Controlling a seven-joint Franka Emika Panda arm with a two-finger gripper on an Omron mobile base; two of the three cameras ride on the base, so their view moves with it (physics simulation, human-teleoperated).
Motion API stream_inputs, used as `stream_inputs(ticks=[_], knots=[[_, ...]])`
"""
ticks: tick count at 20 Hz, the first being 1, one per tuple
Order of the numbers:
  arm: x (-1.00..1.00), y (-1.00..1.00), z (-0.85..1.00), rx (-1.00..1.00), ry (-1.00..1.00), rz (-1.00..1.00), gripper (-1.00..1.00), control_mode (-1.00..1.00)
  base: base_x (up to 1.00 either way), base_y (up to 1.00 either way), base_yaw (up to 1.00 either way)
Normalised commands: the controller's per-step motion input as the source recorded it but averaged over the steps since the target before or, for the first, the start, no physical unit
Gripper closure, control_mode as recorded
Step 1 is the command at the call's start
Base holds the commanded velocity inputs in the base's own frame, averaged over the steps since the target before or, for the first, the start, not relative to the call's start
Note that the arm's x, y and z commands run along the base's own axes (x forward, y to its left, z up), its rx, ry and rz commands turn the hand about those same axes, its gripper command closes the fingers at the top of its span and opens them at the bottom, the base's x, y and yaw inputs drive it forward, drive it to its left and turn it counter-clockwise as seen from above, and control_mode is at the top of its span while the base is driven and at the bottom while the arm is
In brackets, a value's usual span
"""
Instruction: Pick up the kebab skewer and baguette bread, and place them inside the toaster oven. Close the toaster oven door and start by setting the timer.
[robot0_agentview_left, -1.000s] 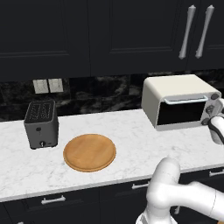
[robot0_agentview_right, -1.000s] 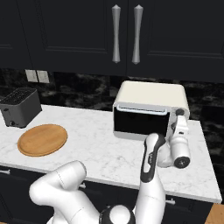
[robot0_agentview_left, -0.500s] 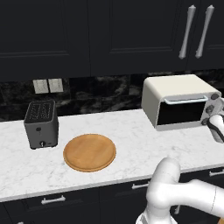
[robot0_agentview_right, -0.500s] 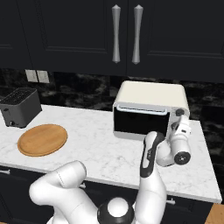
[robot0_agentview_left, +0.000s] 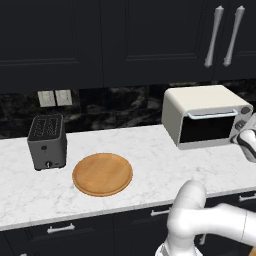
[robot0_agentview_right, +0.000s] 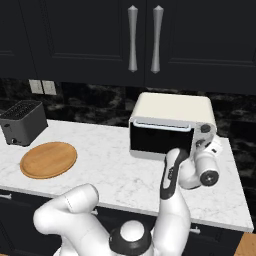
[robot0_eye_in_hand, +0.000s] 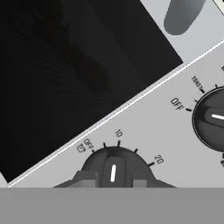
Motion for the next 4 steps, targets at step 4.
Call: stream_inputs(ticks=[4], knots=[[0.00, 0.02, 0.00, 0.40, 0.17, -0.02, 1.00, -1.00, 0.00, 0.00, 0.00]])
